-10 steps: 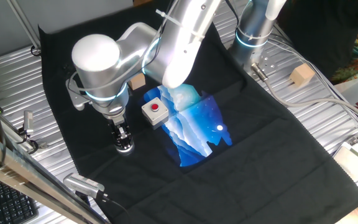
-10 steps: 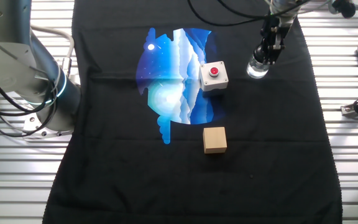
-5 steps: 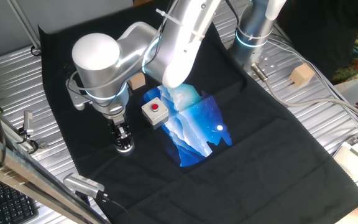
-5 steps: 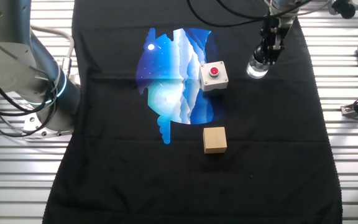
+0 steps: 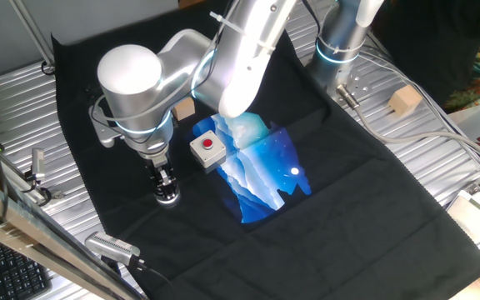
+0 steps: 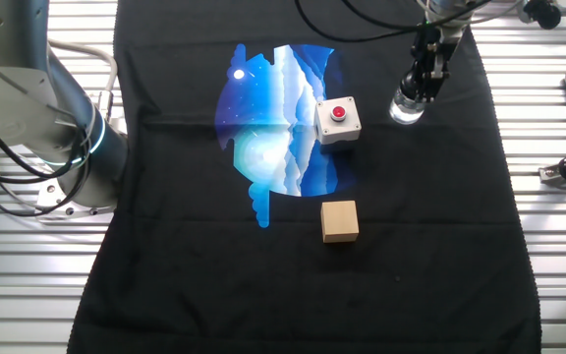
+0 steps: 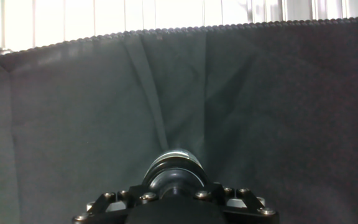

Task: Screw the lid onto the jar

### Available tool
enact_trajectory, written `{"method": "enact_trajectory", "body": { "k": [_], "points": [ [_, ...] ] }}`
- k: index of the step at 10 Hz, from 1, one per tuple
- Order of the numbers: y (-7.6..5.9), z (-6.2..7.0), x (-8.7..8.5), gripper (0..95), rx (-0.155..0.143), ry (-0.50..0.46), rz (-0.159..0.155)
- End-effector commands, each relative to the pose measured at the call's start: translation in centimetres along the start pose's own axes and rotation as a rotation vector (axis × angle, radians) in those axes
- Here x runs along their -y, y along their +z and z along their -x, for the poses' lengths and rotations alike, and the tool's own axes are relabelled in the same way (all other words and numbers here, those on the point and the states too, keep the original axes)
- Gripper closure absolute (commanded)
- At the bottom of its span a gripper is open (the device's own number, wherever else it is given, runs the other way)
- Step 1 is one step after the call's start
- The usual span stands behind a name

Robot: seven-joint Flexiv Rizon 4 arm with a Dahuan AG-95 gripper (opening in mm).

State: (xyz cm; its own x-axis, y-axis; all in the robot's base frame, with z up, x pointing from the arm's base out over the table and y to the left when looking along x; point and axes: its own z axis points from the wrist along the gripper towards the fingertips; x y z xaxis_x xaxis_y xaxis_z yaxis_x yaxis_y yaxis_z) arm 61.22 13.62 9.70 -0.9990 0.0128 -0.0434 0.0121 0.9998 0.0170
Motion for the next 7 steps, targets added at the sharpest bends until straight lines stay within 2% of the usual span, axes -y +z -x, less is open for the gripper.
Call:
{"method": "enact_trajectory", "body": {
  "k": [1,7],
  "points": [
    [-0.07,0.02,0.02,95.0,0.001,0.002,-0.001],
    [-0.05,0.04,0.03,95.0,0.003,0.035,-0.008]
  ]
}}
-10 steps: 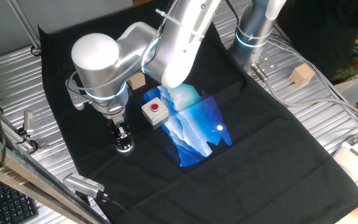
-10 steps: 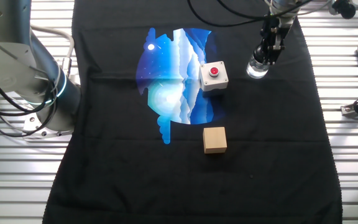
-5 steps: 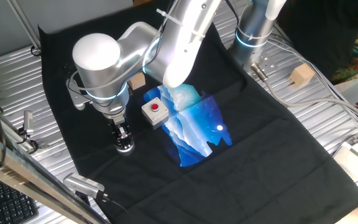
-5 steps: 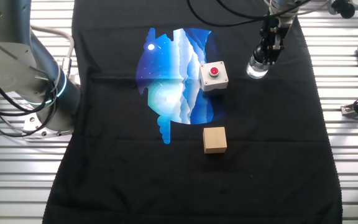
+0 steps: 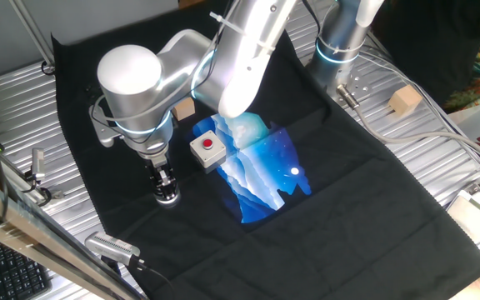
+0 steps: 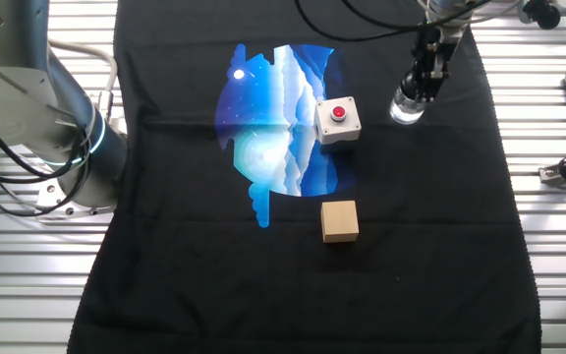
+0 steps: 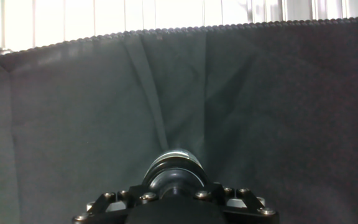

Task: Screw the lid onto the jar

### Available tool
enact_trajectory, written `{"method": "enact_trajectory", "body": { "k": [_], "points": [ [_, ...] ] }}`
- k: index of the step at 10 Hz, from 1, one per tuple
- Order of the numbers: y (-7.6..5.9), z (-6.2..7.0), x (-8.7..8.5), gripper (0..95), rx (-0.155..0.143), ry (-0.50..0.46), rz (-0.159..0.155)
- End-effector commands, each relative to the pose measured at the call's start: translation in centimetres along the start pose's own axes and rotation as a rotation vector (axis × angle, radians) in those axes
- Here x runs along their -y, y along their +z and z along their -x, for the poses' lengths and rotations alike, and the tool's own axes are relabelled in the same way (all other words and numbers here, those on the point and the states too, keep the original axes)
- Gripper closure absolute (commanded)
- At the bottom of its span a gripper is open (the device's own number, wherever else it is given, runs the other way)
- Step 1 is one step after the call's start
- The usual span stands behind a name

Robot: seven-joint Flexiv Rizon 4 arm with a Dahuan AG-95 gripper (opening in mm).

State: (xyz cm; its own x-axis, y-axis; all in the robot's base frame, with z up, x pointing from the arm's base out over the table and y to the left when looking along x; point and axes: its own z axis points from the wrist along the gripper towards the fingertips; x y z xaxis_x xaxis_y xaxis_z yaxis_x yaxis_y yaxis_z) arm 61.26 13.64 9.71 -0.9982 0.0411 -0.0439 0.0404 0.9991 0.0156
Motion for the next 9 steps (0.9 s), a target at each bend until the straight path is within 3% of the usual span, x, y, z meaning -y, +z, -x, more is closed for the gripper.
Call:
{"method": "enact_trajectory", "body": {
  "k": [1,9],
  "points": [
    [-0.04,0.01,0.05,95.0,0.003,0.019,-0.003],
    [-0.08,0.1,0.24,95.0,0.002,0.115,-0.008]
  ]
}}
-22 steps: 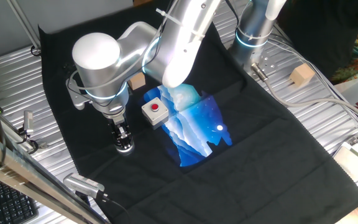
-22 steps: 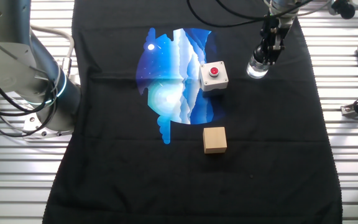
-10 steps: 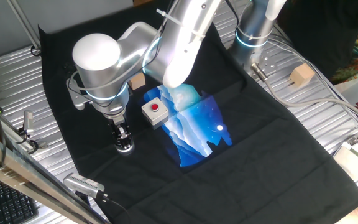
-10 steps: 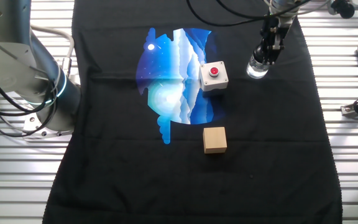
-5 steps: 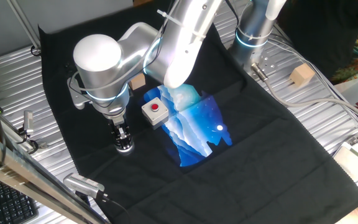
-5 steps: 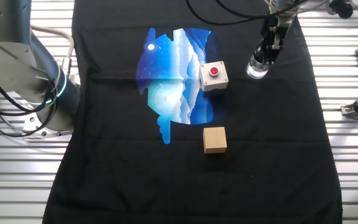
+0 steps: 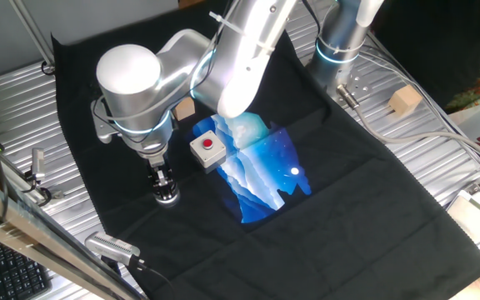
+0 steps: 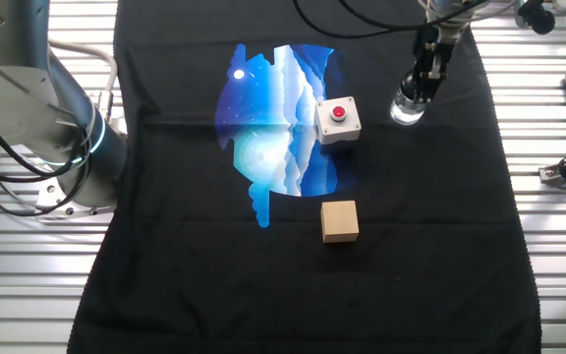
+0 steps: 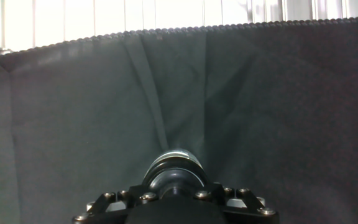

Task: Screw the lid onto the jar

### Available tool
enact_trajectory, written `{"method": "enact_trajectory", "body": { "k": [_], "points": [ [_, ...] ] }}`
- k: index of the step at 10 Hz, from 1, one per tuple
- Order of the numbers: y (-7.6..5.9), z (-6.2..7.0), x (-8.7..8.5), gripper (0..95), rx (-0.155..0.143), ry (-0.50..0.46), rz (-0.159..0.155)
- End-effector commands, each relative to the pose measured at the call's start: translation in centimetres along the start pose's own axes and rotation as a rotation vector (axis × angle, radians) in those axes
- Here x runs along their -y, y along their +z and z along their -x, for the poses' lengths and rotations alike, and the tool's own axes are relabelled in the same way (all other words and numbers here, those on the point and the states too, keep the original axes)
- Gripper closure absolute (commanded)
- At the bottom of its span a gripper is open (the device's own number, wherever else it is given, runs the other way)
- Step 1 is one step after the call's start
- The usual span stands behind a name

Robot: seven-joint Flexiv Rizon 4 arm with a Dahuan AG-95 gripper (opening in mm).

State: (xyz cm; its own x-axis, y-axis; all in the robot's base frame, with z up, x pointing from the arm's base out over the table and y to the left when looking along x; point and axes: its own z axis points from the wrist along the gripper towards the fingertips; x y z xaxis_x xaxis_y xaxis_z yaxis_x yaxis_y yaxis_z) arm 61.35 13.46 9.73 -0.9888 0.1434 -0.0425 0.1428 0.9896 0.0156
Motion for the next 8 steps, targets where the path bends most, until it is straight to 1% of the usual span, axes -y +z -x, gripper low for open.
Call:
{"method": "enact_trajectory", "body": {
  "k": [1,5,6,8],
  "points": [
    [-0.02,0.05,0.08,95.0,0.002,0.036,-0.003],
    [-0.13,0.13,0.31,95.0,0.001,0.113,-0.005],
    [-0.18,0.14,0.38,95.0,0.002,0.113,-0.015],
    [-0.37,0.14,0.68,95.0,-0.002,0.113,-0.017]
  ]
}}
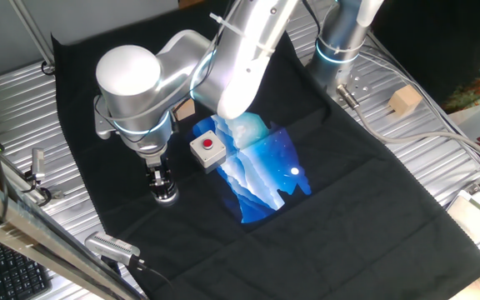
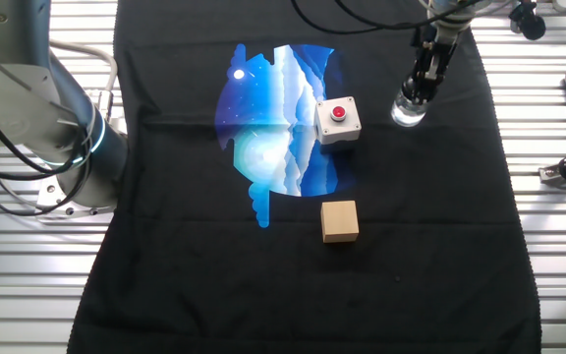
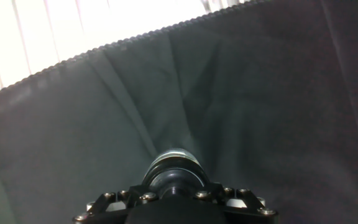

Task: Screw the lid onto the jar

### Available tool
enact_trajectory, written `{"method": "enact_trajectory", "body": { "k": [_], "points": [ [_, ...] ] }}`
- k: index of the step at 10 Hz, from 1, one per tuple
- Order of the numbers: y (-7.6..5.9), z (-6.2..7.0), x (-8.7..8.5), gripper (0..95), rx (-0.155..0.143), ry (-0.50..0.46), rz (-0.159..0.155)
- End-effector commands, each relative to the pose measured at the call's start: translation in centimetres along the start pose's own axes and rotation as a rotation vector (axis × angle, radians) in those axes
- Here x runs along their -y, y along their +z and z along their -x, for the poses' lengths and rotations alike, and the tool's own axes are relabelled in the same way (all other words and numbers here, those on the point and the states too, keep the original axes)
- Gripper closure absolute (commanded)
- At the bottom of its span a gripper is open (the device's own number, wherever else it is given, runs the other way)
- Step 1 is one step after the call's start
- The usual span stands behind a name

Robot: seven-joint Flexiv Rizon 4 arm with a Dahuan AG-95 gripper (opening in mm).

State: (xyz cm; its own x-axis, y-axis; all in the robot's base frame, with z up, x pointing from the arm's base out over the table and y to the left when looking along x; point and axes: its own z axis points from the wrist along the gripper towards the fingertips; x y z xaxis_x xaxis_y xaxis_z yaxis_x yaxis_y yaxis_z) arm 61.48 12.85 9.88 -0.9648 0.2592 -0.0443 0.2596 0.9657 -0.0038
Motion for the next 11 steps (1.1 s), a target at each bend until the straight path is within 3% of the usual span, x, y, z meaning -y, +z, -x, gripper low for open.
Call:
{"method": "enact_trajectory", "body": {
  "k": [1,11],
  "points": [
    [-0.26,-0.06,0.19,95.0,-0.005,-0.005,0.013],
    [-0.19,0.0,0.19,95.0,-0.005,-0.009,0.02]
  ]
}}
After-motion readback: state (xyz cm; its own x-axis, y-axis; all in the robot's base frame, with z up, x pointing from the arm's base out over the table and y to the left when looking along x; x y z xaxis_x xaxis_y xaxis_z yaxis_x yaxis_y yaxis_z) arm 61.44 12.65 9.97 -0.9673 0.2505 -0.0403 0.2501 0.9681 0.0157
